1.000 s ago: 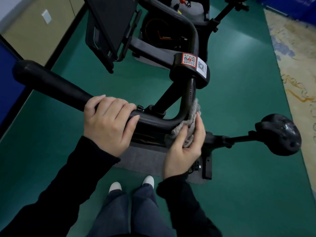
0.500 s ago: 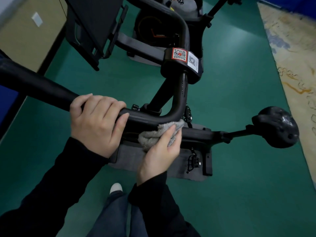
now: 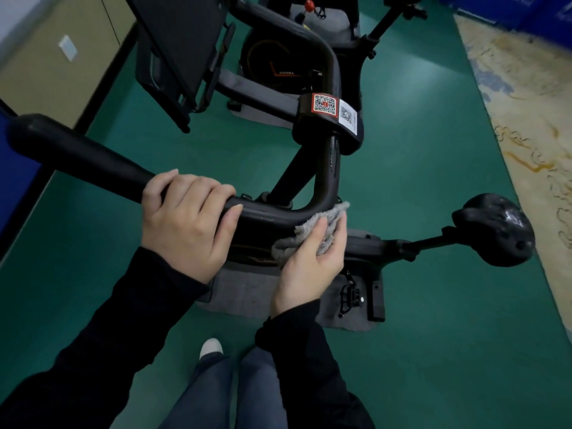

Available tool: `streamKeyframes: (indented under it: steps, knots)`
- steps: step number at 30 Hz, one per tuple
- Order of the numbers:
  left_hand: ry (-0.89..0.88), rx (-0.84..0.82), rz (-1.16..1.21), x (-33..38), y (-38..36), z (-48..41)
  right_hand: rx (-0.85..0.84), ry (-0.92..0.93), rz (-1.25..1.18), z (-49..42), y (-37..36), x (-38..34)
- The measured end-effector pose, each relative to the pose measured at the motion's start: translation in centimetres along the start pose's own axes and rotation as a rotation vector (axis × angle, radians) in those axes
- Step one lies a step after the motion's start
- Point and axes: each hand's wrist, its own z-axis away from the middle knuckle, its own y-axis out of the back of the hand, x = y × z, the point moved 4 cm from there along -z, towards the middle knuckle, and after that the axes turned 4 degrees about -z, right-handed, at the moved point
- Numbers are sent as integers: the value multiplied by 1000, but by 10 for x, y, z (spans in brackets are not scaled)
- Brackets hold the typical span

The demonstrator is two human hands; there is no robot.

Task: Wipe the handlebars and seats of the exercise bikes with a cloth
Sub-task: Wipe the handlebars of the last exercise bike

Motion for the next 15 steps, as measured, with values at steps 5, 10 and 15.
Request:
streamKeyframes:
  steps: [5,10,15]
  knots:
    - [22,15,37,4,4,0,-54,134,126,-12,7,-11]
    - [15,3,78,21,5,-5,-91,214,233,-23,15,-19]
    - [9,-2,103,55,-2,-15,-148,430,296,-43,10,-30]
